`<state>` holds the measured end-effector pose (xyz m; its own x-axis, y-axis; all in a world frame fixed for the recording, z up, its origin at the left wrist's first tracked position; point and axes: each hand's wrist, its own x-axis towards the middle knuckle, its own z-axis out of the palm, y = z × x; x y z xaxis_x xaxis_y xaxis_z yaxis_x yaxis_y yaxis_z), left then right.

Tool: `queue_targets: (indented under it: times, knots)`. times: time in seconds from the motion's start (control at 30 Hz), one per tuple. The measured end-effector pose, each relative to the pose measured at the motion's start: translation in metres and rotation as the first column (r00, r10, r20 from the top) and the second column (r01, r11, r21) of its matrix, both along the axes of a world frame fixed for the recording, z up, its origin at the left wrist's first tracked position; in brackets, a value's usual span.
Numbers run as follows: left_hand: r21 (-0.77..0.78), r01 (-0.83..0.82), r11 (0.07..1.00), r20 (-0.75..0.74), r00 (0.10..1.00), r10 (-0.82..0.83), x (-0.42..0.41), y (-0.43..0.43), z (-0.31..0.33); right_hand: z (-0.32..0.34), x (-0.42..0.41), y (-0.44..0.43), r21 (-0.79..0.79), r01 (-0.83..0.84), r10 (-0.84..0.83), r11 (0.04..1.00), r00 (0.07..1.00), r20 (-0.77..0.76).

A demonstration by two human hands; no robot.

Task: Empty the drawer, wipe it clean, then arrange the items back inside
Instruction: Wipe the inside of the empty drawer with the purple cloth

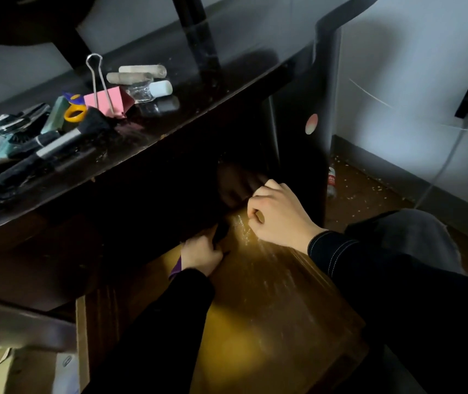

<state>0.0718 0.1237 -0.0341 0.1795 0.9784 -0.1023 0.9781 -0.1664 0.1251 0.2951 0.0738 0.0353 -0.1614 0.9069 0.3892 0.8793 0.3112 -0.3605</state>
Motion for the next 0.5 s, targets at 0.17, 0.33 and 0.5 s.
queue_targets:
  times: [0.17, 0.33, 0.5]
  knots:
    - [0.033, 0.198, 0.98, -0.058, 0.979, -0.196, -0.014, -0.059, -0.002, 0.005, -0.001, -0.004, -0.026, -0.007, 0.006, 1.0, 1.0, -0.03]
    - [0.061, 0.308, 0.949, -0.033, 0.951, -0.306, -0.023, -0.077, -0.011, 0.006, 0.0, -0.005, -0.037, -0.012, 0.011, 0.999, 1.0, -0.025]
    - [0.073, 0.15, 0.986, 0.012, 0.988, -0.151, 0.011, -0.016, -0.007, 0.005, 0.001, -0.003, -0.029, -0.009, 0.007, 1.0, 0.998, -0.059]
